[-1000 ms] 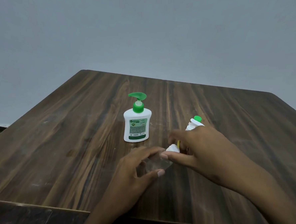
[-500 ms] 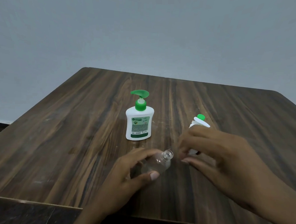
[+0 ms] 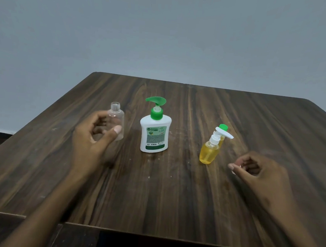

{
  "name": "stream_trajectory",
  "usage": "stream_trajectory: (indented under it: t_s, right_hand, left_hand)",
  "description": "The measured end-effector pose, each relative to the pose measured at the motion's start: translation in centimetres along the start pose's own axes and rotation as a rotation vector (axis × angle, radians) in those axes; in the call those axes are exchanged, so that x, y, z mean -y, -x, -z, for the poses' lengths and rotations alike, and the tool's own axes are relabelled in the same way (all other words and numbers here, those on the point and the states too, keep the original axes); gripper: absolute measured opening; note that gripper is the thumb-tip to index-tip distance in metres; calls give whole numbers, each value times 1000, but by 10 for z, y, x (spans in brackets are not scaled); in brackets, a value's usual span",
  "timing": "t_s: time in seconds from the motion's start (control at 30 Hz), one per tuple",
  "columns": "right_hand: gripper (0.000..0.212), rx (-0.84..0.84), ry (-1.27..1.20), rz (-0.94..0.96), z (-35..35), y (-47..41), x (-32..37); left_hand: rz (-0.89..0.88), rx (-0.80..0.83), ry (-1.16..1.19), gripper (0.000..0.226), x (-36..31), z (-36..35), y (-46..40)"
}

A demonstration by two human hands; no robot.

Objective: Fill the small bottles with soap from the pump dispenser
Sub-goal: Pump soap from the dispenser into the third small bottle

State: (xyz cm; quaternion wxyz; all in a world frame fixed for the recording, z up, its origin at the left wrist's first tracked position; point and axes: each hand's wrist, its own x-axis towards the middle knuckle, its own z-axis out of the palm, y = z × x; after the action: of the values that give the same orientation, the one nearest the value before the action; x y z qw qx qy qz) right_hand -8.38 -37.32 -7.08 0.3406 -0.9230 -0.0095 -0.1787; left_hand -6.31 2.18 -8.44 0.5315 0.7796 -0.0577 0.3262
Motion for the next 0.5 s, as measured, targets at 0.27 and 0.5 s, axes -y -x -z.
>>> stream_trajectory:
  t_s: [0.27, 0.5]
  right_hand:
    - [16, 17, 4, -73, -18, 1, -15]
    - [19, -42, -83, -111, -15, 5, -15]
  left_hand:
    - [-99, 70, -184, 42, 23, -9, -16]
    - [-182, 137, -152, 48, 25, -19, -21]
